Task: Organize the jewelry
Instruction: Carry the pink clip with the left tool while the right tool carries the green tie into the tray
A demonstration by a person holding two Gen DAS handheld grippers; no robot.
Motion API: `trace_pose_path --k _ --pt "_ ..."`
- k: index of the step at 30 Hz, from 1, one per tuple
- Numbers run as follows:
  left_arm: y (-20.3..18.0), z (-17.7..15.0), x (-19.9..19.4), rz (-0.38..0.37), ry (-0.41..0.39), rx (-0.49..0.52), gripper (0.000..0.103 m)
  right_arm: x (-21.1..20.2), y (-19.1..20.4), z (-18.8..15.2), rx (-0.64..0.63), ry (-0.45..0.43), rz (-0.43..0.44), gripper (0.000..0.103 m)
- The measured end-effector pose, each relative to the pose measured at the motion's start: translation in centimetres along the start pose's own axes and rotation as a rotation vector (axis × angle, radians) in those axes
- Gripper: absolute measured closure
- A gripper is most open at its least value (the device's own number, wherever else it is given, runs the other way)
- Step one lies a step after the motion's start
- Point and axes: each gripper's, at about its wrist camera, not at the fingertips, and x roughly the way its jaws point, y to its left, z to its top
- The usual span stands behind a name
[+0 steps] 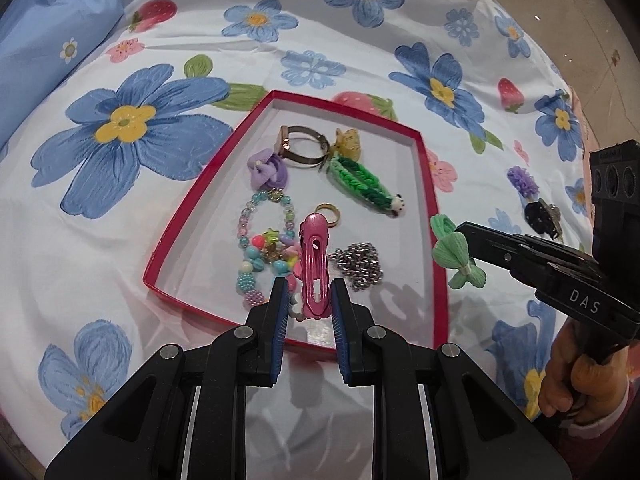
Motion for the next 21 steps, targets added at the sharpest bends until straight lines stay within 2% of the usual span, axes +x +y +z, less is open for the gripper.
trace_pose_path --k 13,21 --pt "0.6 0.6 2.9 0.044 0.073 0.012 0.084 5.2 0.2 0.6 -0.085 0.118 -0.063 0.097" --pt "0.7 0.4 3.5 0.051 0.084 0.016 0.084 6.5 0.3 0.4 -0.128 0.17 -0.076 0.094"
